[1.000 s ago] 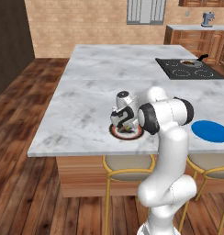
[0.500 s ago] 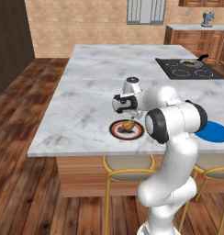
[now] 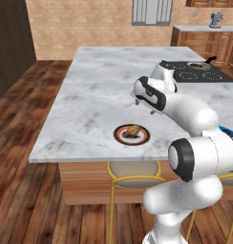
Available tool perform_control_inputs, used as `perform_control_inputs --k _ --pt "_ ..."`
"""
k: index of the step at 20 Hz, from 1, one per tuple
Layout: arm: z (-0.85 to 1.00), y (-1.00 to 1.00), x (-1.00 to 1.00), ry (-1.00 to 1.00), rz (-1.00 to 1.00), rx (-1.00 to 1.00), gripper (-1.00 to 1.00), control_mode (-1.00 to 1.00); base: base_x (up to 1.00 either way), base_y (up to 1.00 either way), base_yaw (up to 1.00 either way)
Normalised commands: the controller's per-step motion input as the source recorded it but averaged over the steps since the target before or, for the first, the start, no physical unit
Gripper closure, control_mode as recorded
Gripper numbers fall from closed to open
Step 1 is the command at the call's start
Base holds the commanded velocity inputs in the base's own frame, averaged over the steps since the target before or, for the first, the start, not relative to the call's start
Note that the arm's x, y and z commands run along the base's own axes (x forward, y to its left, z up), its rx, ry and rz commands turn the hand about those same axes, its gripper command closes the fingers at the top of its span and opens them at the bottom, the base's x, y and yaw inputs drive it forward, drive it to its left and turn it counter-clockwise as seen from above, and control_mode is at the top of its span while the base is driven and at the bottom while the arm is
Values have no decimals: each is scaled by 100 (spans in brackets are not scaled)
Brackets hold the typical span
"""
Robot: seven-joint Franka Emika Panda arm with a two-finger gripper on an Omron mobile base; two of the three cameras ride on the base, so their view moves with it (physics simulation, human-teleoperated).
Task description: Take the chicken drumsticks from the pan and place one on each plate on the dining counter.
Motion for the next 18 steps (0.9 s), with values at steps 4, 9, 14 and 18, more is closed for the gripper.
perform_control_inputs --k 4,9,14,18 --pt "54 -42 -100 -5 3 7 -100 -100 0 0 0" --pt "-9 -22 -100 -12 -1 0 -100 -100 0 0 0" --pt "-21 0 -100 -11 -4 -4 -100 -100 0 0 0" --pt "-24 0 -100 -1 -6 -8 -100 -100 0 0 0"
